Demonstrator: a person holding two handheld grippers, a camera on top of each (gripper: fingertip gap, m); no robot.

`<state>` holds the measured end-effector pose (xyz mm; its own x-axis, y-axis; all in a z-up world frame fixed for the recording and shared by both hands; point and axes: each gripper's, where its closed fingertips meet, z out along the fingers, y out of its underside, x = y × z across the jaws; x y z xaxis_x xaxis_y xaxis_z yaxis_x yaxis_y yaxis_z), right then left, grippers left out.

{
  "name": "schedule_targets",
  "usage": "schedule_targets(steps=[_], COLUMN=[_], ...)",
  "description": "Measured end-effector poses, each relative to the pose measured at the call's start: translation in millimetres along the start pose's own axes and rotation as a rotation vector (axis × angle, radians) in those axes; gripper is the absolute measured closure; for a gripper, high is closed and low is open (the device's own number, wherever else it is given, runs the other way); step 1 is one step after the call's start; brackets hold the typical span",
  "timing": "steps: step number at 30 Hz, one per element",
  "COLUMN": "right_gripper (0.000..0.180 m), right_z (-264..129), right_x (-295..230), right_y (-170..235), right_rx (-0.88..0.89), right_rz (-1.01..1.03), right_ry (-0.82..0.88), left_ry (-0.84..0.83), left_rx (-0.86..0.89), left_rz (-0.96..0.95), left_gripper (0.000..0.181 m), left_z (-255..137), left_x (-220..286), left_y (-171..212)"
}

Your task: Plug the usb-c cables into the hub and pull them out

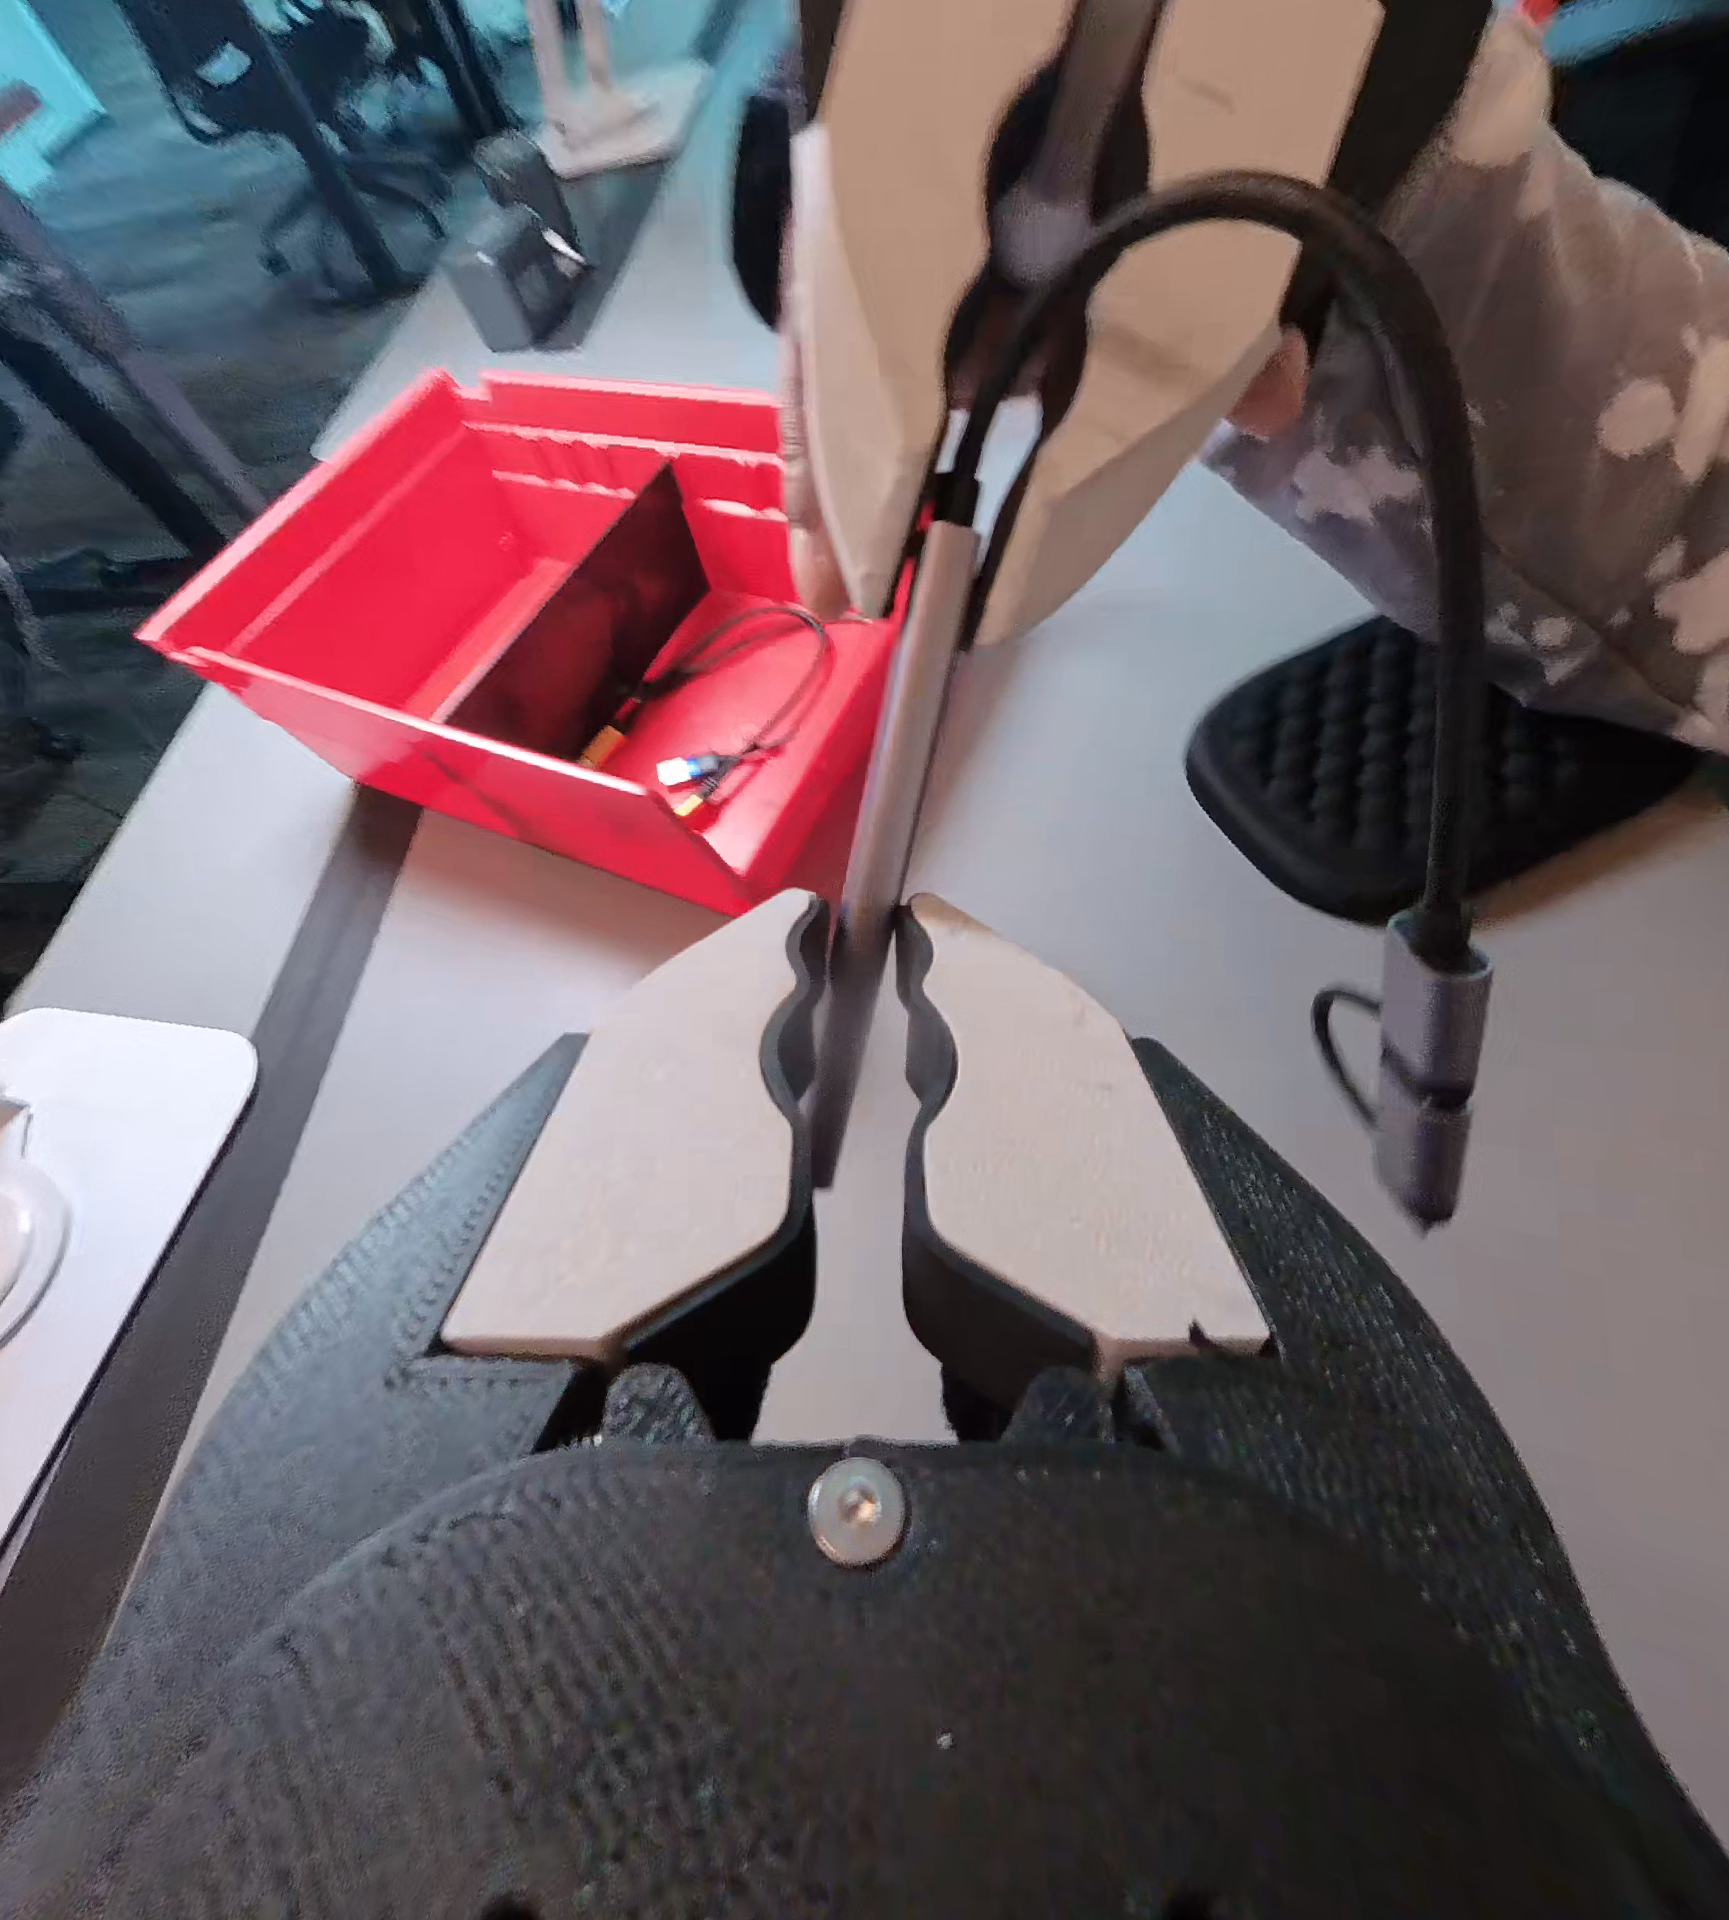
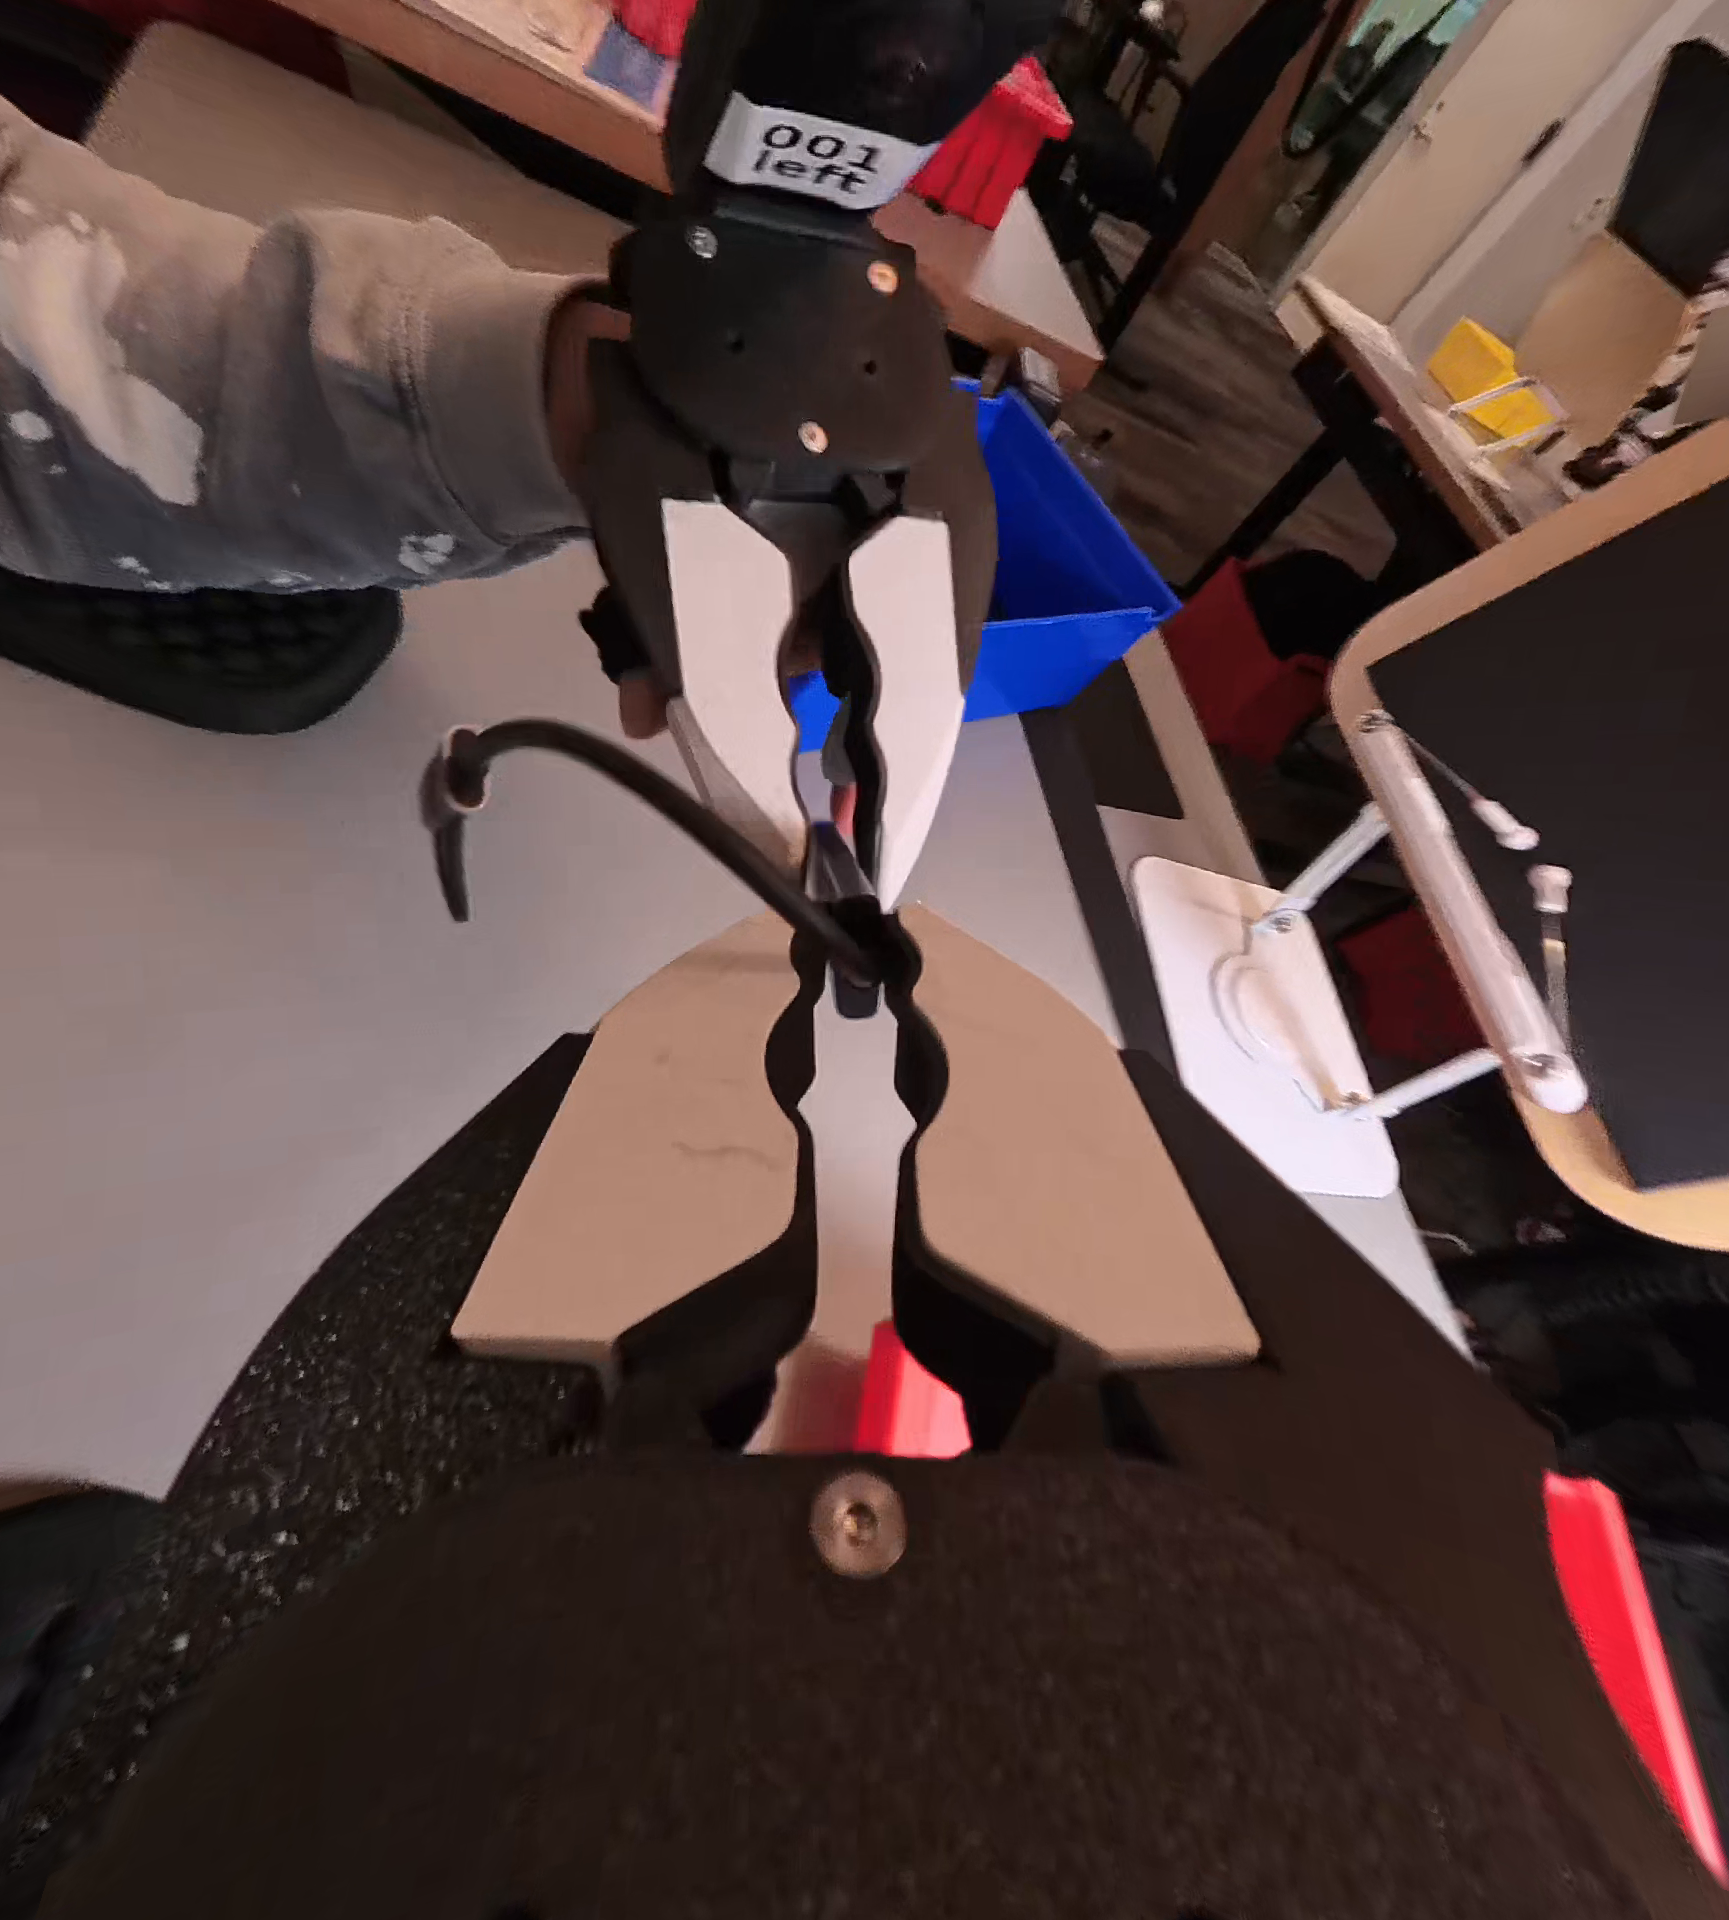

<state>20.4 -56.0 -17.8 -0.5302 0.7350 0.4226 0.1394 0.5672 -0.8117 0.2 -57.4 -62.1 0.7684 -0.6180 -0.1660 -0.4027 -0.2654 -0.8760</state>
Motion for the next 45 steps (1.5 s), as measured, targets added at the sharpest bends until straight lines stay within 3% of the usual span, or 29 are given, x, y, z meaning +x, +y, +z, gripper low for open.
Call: schedule_targets(steps=[2,7,10,14,18,21,24,32,35,38,40,45], right_gripper=[0.171,0.17,0.171,0.17,0.171,0.17,0.17,0.17,0.17,0.166,0.149,0.144], right_z=[-15.2,-83.9,-123.0,-129.7,-101.9,-76.6,-54.5,-44.9,-34.7,-35.6,-41.6,-80.9], right_x=[18.1,106.1,152.1,183.1,190.9,185.4,176.8,207.6,219.8,218.5,212.6,222.2], right_y=[-0.9,27.0,73.9,157.9,234.0,262.5,259.0,208.8,220.6,258.4,274.6,259.6], right_rx=[0.005,-0.068,-0.187,-0.325,-0.552,-0.694,-0.682,-0.528,-0.592,-0.756,-0.835,-0.8], right_rz=[0.001,0.074,0.21,0.406,0.413,0.357,0.299,0.08,0.055,0.076,0.123,0.245], right_ry=[0.107,0.639,0.932,1.062,1.029,0.93,0.81,0.769,0.698,0.623,0.59,0.765], left_ry=[-0.085,-0.236,-0.263,-0.285,-0.3,-0.299,-0.296,-0.28,-0.279,-0.278,-0.278,-0.282], left_rx=[0.043,0.162,0.202,0.214,0.197,0.186,0.172,0.138,0.111,0.1,0.103,0.112], left_rz=[-0.031,-0.09,-0.149,-0.171,-0.169,-0.186,-0.202,-0.213,-0.219,-0.227,-0.234,-0.26], left_gripper=[0.15,0.152,0.152,0.152,0.151,0.15,0.15,0.15,0.15,0.15,0.15,0.15], left_z=[-11.6,-59.5,-76.2,-82.3,-80.4,-77.2,-73.5,-61.3,-56.0,-54.4,-55.5,-59.5], left_x=[-17.6,-53.4,-64.7,-70.9,-74.1,-78.0,-81.5,-80.6,-82.5,-84.6,-86.2,-91.0], left_y=[-6.1,-17.2,-17.7,-17.0,-13.2,-7.2,-0.6,7.7,14.9,19.7,20.7,23.2])
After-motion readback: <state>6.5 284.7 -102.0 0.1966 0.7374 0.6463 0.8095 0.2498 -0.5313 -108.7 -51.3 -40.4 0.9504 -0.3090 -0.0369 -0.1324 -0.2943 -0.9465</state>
